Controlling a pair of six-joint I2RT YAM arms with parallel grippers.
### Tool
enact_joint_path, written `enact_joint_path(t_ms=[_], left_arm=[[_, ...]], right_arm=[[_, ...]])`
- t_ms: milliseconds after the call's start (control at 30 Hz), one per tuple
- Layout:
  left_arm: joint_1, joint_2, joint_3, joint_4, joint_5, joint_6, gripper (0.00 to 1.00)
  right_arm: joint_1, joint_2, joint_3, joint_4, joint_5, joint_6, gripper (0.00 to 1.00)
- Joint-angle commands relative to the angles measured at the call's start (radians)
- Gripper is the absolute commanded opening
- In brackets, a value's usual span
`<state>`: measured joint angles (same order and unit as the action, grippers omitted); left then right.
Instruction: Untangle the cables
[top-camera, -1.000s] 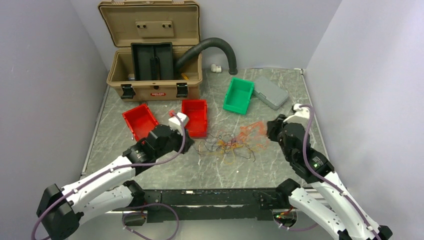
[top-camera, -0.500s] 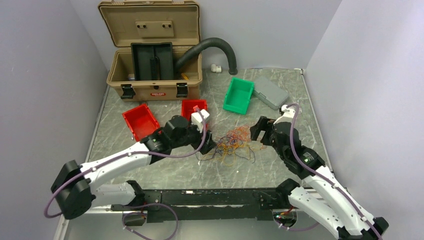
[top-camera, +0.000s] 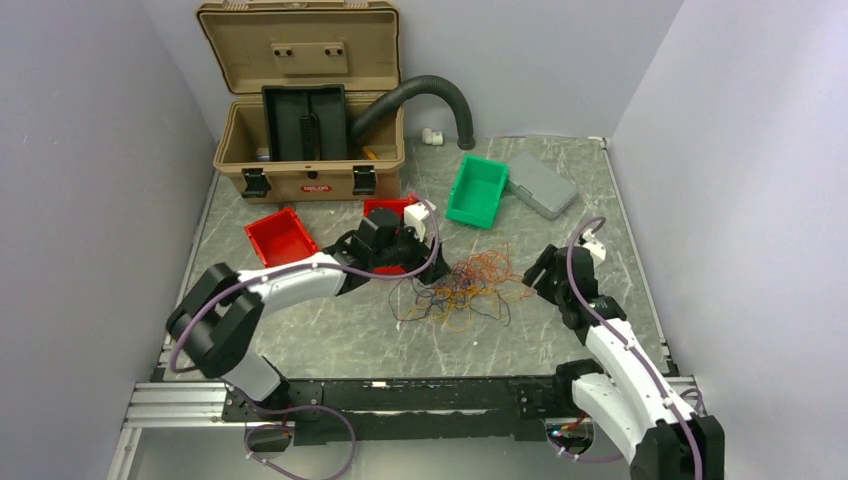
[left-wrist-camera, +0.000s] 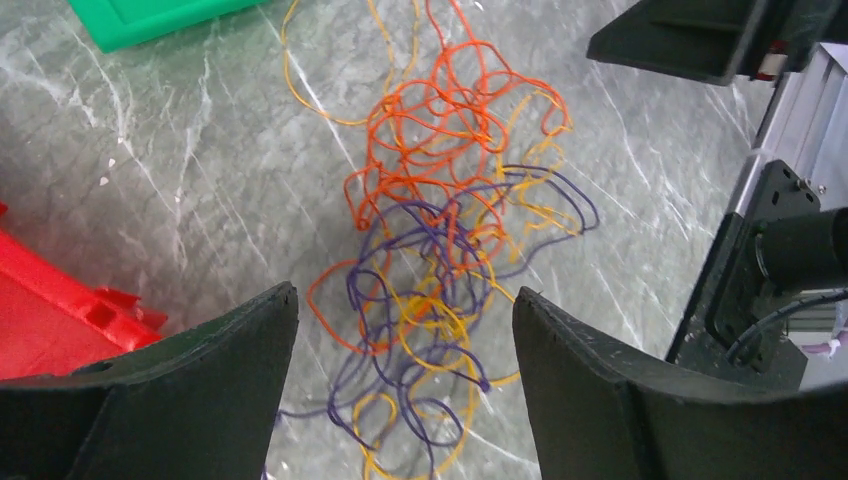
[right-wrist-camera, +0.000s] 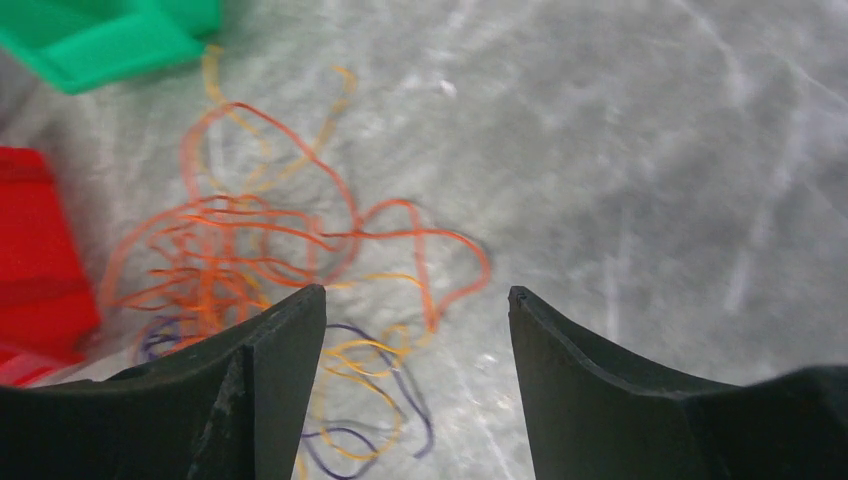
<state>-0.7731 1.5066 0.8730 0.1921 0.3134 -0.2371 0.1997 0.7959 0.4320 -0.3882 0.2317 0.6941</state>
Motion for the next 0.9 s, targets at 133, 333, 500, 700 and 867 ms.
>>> enact_joint_path(t_ms=[133,333,500,700,867], left_arm=[[0.022,0.205,0.196,0.169,0.187,-0.062,0.78],[0.009,0.295,0.286,0.131,0.199,-0.056,0.76],[-0.018,0.364,0.357,0.061,0.171,-0.029,0.70],[-0.023,0.466,0.434,0.011,0.150,-0.037,0.60],[-0.027,0.525,0.466,0.011,0.180,-0.064,0.45]], right_arm=[[-0.042,0.163,0.114,0.309,-0.269,-0.027,0.70],[-0.041,0.300,0.159,0.439,-0.328,0.020,0.68],[-0.042,0.461,0.216,0.473,-0.374,0.040,0.62],[-0.042,0.567,0.226,0.528,-0.361,0.078,0.30],[-0.044,0.540,0.253,0.481,-0.305,0.064,0.09]])
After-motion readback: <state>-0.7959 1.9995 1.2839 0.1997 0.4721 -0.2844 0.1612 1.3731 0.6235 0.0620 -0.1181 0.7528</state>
